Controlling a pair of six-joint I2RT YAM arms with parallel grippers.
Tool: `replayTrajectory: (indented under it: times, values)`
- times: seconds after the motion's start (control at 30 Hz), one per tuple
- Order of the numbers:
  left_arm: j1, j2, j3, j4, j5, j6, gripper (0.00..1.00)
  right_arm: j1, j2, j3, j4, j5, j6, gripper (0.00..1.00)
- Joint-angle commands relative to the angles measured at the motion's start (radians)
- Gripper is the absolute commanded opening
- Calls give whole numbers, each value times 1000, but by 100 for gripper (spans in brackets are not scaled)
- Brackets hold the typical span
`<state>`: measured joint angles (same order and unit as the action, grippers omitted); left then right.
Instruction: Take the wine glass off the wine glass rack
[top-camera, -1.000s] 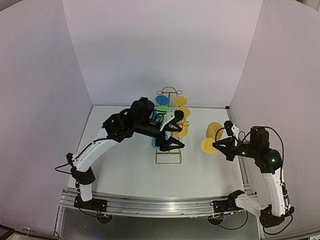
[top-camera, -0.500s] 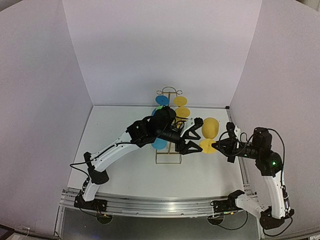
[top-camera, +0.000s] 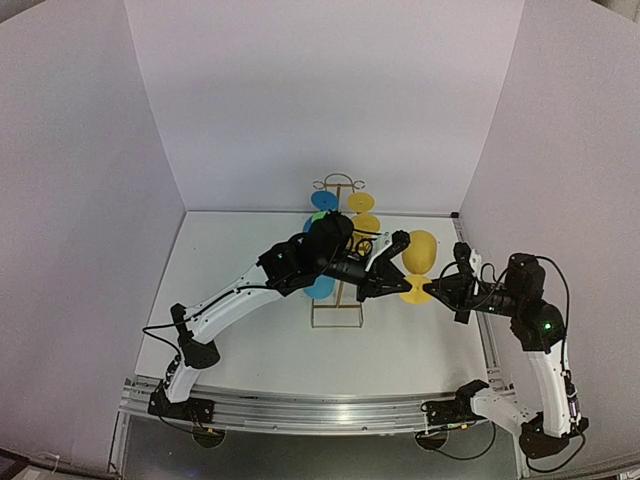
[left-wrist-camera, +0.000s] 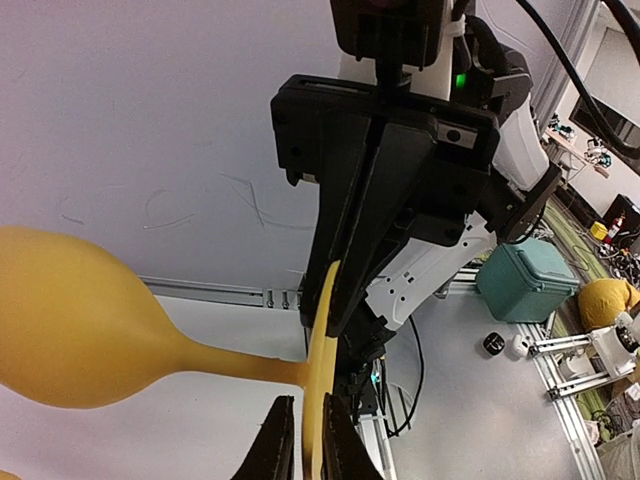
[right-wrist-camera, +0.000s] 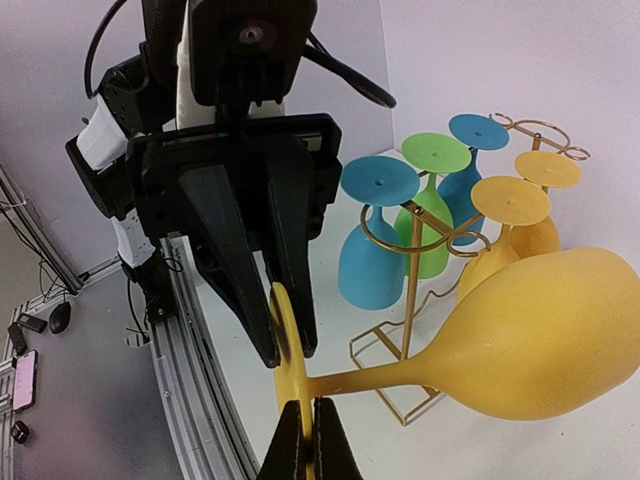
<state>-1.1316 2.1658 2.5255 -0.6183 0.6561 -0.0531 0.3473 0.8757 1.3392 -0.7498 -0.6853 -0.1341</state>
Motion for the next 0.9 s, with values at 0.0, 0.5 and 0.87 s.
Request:
replayTrajectory:
  times: [0.0,0.5,0.87]
  values:
    - [-5,2,-10,37,47,17,3,-2,4,-2,47,-23,-19,0]
    - [-6,-141,-297,-39,-11,817,0,-1,-19,62,18,190,236,77]
    - [20,-364,-805,251,-124,1373,0,-2,392,568,-638,482,550,84]
